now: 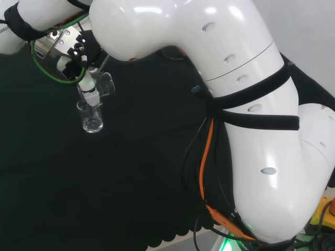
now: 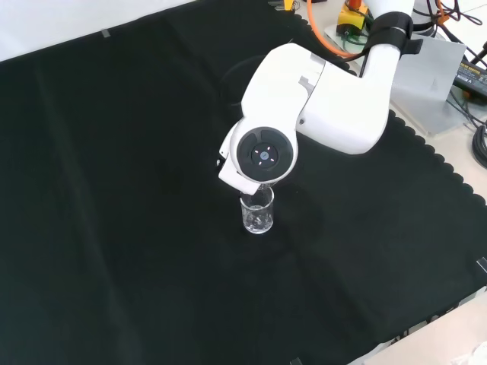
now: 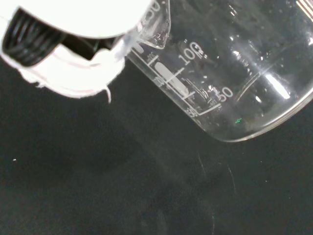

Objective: Pour the water from the handheld beaker into the one on the table.

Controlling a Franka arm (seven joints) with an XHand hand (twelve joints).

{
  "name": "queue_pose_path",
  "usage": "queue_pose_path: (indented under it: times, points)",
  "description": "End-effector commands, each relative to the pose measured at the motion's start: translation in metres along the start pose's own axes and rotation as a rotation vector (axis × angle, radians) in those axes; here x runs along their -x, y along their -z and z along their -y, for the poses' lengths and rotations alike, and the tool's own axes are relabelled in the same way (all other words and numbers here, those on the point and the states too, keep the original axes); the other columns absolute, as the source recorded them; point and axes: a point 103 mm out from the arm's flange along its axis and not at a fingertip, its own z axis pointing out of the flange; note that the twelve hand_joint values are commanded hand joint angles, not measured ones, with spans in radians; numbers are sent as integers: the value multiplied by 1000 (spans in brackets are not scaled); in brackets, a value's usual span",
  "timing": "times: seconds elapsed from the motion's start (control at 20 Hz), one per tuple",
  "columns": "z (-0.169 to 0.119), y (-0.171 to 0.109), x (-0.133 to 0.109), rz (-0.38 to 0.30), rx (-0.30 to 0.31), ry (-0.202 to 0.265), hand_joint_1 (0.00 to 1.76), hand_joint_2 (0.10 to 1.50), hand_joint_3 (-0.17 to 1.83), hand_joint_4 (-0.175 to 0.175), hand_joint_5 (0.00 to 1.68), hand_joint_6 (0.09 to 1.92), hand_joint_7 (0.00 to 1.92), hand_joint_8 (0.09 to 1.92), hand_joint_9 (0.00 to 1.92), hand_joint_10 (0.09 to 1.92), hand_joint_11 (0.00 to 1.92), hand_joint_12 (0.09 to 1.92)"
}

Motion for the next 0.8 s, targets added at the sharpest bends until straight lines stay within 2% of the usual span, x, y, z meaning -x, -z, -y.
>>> queue_pose_path:
  times: [0.05, 0.35, 0.8]
  points:
    - [1, 0, 1, -7, 8, 2, 1141, 587, 905, 22, 1160, 997, 1510, 832, 1410, 828, 1311, 764]
    - [8, -14, 20, -42, 38, 8, 1141, 587, 905, 21, 1159, 999, 1509, 834, 1409, 829, 1311, 764]
    - [17, -21, 31, -119, 147, 36, 1141, 587, 905, 21, 1158, 1000, 1508, 835, 1409, 829, 1312, 765]
